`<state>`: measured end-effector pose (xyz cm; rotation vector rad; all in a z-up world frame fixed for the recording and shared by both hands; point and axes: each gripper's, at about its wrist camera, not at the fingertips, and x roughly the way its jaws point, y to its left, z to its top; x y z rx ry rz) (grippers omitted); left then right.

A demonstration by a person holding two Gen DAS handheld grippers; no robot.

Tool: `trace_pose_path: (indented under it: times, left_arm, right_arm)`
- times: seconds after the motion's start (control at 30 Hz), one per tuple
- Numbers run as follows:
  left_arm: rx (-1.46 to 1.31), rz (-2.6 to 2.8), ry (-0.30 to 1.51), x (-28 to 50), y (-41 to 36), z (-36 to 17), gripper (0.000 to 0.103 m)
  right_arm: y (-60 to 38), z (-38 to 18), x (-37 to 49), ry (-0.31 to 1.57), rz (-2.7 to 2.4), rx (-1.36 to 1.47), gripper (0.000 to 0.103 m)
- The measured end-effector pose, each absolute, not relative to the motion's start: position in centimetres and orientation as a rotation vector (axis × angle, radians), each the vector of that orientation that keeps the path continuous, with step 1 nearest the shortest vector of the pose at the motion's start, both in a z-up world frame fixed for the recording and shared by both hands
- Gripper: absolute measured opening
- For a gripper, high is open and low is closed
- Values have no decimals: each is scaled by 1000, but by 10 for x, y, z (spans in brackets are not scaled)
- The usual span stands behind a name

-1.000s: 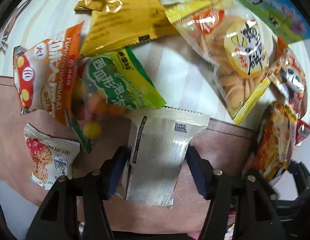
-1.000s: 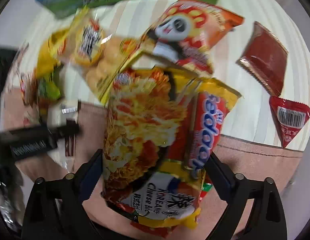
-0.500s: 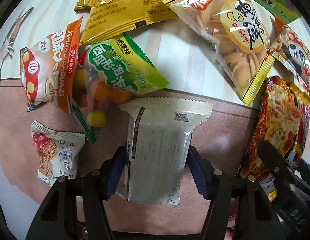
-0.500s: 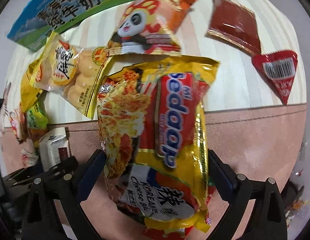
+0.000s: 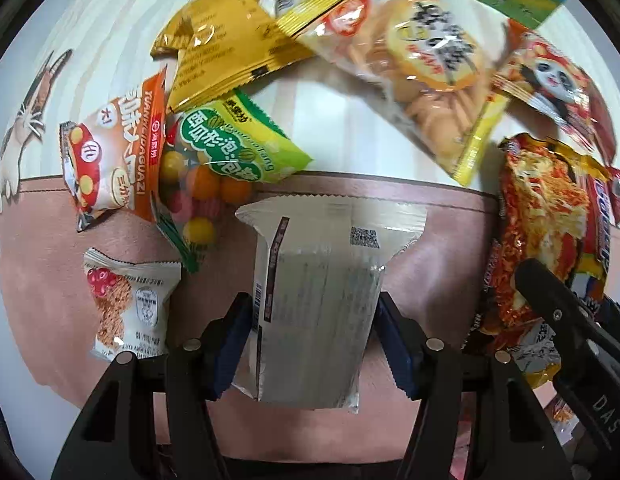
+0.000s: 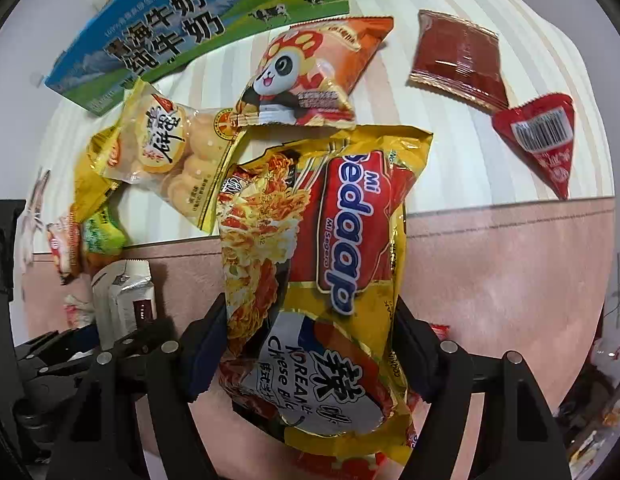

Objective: Organize snacks
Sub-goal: 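Carry both packets into the cardboard box and open both tools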

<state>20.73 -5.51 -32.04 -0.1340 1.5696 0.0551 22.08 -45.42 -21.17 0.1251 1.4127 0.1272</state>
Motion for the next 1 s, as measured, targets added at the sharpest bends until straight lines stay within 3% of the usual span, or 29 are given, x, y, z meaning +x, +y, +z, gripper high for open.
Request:
trace_pose_path:
  times: [0.23, 0.3, 0.37, 0.53, 0.63, 1.0]
  left_arm:
    - [-102, 45, 1555, 199, -67, -301, 59]
    - [-118, 53, 1575, 199, -71, -308, 59]
    - [-127, 63, 1592, 204, -68, -312, 59]
    - [-135, 79, 1602, 192, -65, -318, 59]
    - [-149, 82, 1599, 184, -62, -313, 59]
    - [-218, -22, 1515, 151, -71, -228, 59]
  right_arm:
    - [-475, -218, 200, 1475, 140, 152, 80]
    - [-485, -214, 204, 1485, 127, 127, 93]
    - [-476, -211, 207, 1480, 124, 51, 98]
    - [-486, -227, 213, 1493, 61, -45, 98]
    - [-498, -225, 210, 1459, 81, -49, 88]
    - [-590, -154, 227, 1384, 178, 311, 88]
